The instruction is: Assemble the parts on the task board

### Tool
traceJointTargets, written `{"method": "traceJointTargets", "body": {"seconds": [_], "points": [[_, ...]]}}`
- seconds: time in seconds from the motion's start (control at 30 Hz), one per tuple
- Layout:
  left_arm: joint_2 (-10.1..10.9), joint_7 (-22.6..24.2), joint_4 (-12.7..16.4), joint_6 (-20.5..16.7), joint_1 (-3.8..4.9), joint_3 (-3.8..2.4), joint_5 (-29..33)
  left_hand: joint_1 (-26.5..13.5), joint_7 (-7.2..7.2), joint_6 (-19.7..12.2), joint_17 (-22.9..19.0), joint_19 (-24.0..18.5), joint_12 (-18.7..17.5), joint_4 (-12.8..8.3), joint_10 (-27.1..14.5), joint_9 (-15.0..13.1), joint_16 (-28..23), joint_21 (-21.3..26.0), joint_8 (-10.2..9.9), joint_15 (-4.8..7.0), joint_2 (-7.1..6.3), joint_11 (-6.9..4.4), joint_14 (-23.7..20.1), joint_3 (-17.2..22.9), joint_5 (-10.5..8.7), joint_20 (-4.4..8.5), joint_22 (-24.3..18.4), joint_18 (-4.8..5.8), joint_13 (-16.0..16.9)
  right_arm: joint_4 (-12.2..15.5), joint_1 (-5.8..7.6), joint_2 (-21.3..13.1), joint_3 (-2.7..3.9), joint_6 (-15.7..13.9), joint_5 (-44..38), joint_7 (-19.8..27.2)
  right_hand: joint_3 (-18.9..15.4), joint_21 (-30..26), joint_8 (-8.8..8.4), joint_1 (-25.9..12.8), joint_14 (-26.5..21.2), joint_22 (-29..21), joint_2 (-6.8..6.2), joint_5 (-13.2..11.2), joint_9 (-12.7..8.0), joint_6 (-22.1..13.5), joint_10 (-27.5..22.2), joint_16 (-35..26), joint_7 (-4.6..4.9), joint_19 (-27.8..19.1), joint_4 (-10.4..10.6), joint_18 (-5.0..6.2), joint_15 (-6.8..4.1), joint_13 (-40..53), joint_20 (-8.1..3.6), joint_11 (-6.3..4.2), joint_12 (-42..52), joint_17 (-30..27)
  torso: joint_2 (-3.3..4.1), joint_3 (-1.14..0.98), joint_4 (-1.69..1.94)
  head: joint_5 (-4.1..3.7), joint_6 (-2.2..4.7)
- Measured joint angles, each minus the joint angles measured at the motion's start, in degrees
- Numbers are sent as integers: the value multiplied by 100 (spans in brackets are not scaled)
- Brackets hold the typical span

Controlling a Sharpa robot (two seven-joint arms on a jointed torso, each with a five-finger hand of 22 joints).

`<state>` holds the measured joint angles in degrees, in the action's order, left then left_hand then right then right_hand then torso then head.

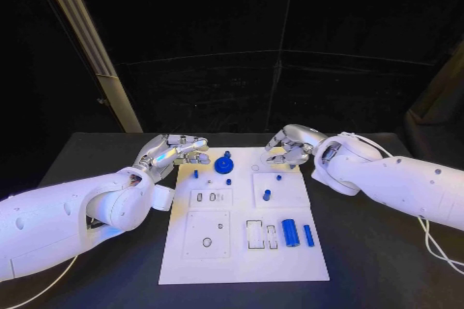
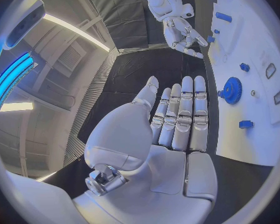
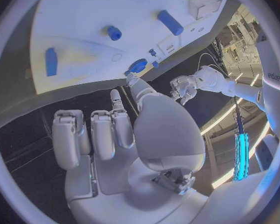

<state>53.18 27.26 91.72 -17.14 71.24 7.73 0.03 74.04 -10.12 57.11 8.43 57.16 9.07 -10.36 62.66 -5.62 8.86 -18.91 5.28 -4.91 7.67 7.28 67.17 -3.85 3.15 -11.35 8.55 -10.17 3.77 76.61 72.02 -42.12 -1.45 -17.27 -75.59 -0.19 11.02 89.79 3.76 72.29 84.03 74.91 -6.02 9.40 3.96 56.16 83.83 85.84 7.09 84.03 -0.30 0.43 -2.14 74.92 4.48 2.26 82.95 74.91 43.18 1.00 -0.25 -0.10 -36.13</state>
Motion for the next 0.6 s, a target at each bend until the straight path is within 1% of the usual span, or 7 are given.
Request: {"method": "traceJointTargets", "body": {"seconds": [0.1, 0.17, 0.23, 0.4, 0.5, 0.6], "points": [[0, 1, -9, 9, 1, 0, 0, 0, -21, 21, 0, 0, 0, 0, 20, 0, 0, 0, 0, 0, 0, 20, 0, 0, 0, 0, -4, 0, 0, 79, 2, -289, -2, 13, 314, 238, -9, 0, 0, 48, 0, 0, -6, 0, 0, 20, 0, 0, -20, 0, -73, 1, 0, 0, 0, 0, -24, 0, -2, -6, -14, -14, 18], [-2, 3, -18, 16, 1, 0, 0, 0, -21, 21, 0, 0, 0, 0, 20, 0, 0, 0, 0, 0, 0, 20, 0, 0, 0, 0, -4, 0, 0, 73, 2, -443, -5, 22, 472, 357, -5, 0, 0, 48, 0, 0, -6, 0, 0, 20, 0, 0, -20, 0, -108, 0, 0, 0, 0, 0, -24, 0, -2, -10, -18, -34, 26], [-6, 4, -27, 20, 1, 0, 0, 0, -21, 21, 0, 0, 0, 0, 20, 0, 0, 0, 0, 0, 0, 20, 0, 0, 0, 0, -4, 0, 0, 29, 1, -532, -6, 28, 575, 435, -18, 0, 0, 79, 0, 0, -37, 0, 0, 20, 0, 0, -20, 0, -127, 0, 0, 0, 0, 0, -24, 0, -2, -14, -21, -44, 27], [-20, 7, -54, 29, 1, 0, 0, 0, -21, 21, 0, 0, 0, 0, 20, 0, 0, 0, 0, 0, 0, 20, 0, 0, 0, 0, -4, 0, 0, -159, -5, -668, -8, 37, 745, 591, -50, 0, 0, 79, 0, 0, -37, -22, -5, 20, 0, 0, -20, 0, -158, 0, 0, 0, 0, 0, -24, 0, 0, -23, -24, -66, 42], [-31, 8, -73, 33, 1, 0, 0, 0, -21, 21, 3, 0, 0, -17, 20, 0, 0, 0, 0, 0, 0, 20, 0, 14, 0, 0, -3, 0, 0, -264, -10, -693, -9, 42, 808, 649, -58, 0, 0, 79, 0, 0, -37, -21, -7, 20, 0, 0, -20, 0, -167, 1, 0, 0, 0, 0, -24, 0, 0, -23, -25, -73, 43], [-49, 10, -98, 38, 1, 0, 0, 0, -21, 21, 8, 0, 0, -32, 20, 0, 0, 0, 1, 0, 0, 20, 0, 0, 0, 0, -3, 0, 0, -364, -20, -690, -9, 52, 866, 698, -62, 0, 0, 79, 0, 0, -37, -21, -15, -3, 0, -21, 3, 0, -196, 0, 0, 0, 0, 0, -46, 0, 2, -21, -25, -78, 36]]}}
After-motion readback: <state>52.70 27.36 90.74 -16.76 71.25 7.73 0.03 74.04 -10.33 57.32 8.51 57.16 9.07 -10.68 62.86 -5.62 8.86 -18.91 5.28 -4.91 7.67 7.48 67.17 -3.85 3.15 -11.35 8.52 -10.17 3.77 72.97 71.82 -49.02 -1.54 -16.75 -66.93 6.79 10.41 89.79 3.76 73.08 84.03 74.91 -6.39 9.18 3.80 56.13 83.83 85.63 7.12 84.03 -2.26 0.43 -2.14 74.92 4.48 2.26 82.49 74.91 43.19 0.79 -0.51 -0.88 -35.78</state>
